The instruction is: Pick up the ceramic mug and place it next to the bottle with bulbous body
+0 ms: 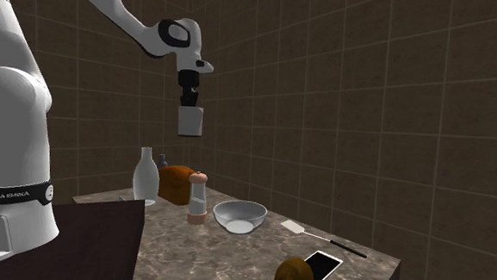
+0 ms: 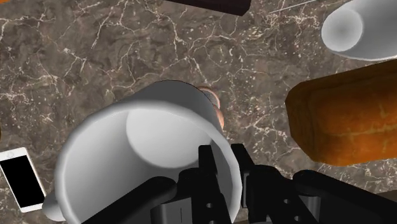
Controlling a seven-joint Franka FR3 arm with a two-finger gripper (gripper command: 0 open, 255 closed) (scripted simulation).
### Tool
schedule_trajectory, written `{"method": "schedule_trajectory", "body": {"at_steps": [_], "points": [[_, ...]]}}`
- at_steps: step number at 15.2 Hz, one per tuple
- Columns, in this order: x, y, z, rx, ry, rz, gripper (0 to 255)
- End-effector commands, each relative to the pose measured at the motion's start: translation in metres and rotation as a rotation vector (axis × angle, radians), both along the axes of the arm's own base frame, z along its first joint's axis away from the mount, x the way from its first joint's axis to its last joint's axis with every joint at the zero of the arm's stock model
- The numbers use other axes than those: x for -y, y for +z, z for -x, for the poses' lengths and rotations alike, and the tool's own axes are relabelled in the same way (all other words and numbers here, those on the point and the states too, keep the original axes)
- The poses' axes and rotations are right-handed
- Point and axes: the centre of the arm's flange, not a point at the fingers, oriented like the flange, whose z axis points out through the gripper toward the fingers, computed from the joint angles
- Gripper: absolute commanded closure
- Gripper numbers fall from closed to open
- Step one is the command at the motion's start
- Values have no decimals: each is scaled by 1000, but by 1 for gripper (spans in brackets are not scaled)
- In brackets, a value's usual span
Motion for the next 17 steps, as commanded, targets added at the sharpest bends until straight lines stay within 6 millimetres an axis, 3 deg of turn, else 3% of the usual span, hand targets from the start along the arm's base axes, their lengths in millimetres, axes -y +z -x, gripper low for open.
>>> {"method": "schedule_trajectory", "body": {"at_steps": [1,10,17], "points": [[-22,0,16,0,-1,0,255],[-121,0,83,0,-1,0,255],[-121,-37,83,0,-1,0,255]]}}
